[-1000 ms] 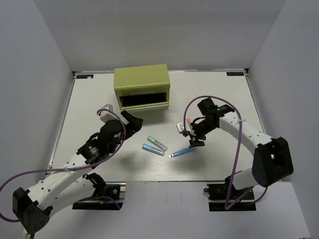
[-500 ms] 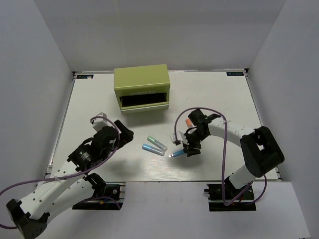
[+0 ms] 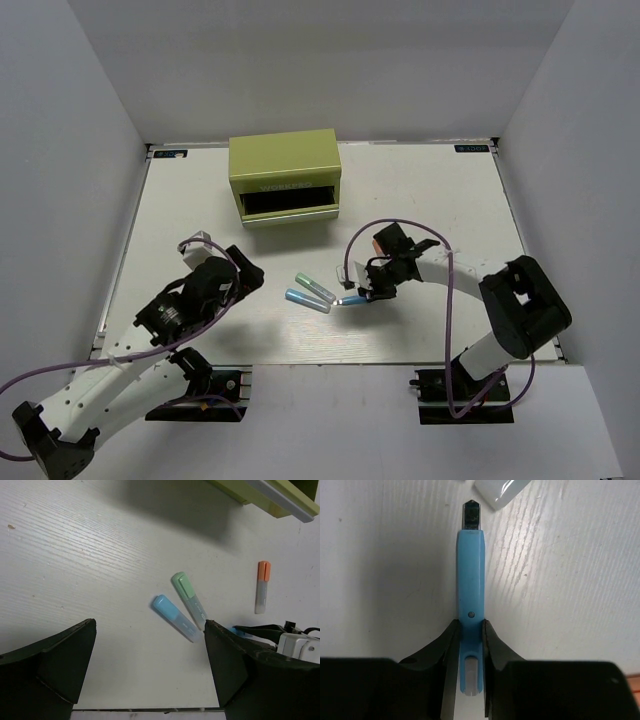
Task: Sort the stationery into containers
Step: Pick up the pen from the center of the board.
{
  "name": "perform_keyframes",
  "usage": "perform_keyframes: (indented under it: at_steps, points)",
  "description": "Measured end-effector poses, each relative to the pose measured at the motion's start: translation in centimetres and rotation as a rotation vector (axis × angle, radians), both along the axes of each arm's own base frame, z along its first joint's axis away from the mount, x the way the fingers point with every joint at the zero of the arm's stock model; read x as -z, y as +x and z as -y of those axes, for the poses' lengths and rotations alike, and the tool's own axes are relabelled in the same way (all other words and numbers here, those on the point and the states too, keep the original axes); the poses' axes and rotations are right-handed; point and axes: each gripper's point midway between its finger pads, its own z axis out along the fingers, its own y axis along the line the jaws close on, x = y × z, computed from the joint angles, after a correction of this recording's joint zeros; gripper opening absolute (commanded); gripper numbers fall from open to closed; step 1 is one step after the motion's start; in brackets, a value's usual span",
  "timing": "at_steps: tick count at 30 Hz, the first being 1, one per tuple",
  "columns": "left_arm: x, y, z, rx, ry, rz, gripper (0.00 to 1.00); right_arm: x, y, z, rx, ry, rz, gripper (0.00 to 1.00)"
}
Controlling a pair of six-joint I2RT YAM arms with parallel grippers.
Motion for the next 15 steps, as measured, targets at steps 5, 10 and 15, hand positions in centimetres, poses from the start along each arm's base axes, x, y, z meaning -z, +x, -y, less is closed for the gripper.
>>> perform_keyframes:
  at_steps: [5,10,15]
  points:
    - [0.6,-0.3,-0.3,-0.003,0.01,-0.014,0.99,-0.2,-1.4,1.1,-0.03,-0.009,0.007,0.05]
    - [1.3,-0.6,-0.5,-0.005,0.015,-0.026,0.99,-3.0,-2.5,1.3,-0.064,0.017,0.012,0.04]
    - [1.6,-0.6,-0.5,-0.006,0.017,-0.031,0.99,-10.3,1.8,-2.5,-0.039,0.161,0.143,0.04]
